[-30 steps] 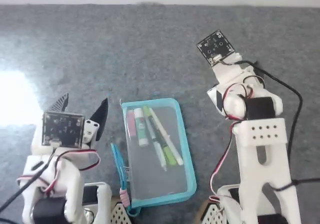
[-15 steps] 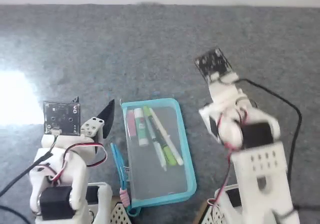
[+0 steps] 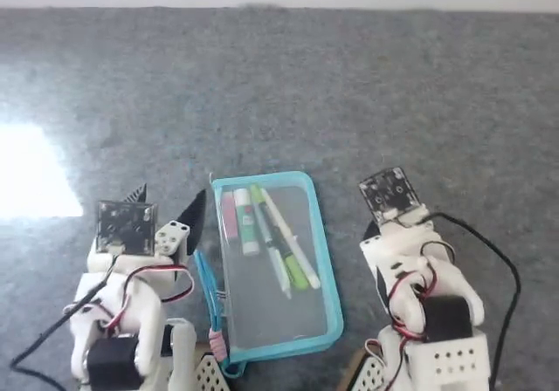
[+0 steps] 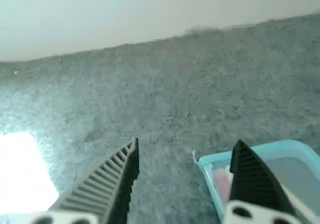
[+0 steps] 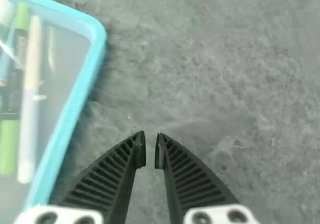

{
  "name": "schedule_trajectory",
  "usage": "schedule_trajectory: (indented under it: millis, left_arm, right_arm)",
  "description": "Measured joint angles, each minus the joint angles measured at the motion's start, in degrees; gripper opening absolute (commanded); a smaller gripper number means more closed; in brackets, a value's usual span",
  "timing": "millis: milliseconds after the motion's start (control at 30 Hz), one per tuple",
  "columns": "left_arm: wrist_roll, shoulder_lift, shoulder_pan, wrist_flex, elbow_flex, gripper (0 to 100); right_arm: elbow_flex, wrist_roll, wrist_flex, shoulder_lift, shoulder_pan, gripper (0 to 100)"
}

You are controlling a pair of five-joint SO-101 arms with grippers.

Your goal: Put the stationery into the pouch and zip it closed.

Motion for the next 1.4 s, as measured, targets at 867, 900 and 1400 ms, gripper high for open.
schedule_trajectory:
  millis: [867, 900, 1400]
  left_arm:
    - [-0.2, 1.2, 0.2, -9.2, 26.2, 28]
    - [-0.2, 1.2, 0.2, -8.2, 26.2, 28]
    - [-0.2, 1.2, 0.1, -2.9, 26.2, 28]
  right_arm:
    - [20.3, 0.5, -1.6, -15.2, 15.6, 4.2]
    - [20.3, 0.5, -1.6, -15.2, 15.6, 4.2]
    - [20.3, 0.5, -1.6, -15.2, 15.8, 4.4]
